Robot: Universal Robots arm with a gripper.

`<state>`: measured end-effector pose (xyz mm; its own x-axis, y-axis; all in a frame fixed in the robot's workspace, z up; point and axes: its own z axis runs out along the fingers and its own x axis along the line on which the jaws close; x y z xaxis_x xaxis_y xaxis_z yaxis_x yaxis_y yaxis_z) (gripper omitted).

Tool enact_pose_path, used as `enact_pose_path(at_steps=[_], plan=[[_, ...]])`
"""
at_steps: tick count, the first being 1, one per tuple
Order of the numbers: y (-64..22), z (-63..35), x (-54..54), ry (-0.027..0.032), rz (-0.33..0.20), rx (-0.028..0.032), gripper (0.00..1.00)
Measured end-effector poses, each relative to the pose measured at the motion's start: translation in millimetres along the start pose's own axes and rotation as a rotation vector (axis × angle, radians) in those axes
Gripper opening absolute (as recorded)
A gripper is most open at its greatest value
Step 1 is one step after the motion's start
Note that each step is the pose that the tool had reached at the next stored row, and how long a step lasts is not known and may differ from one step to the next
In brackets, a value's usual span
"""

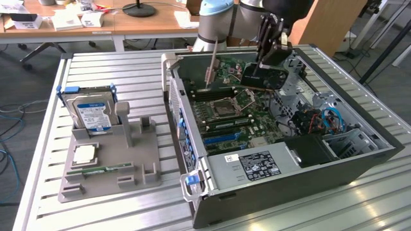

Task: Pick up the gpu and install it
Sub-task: 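Insert the gpu into the slot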

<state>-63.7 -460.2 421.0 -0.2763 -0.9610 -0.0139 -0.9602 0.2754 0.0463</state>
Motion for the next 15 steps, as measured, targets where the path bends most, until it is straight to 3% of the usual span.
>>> enact_pose_path(at_steps=[15], plan=[[-0.2, 3.1, 0.0, 0.0126, -0.273, -0.0038, 0.26]])
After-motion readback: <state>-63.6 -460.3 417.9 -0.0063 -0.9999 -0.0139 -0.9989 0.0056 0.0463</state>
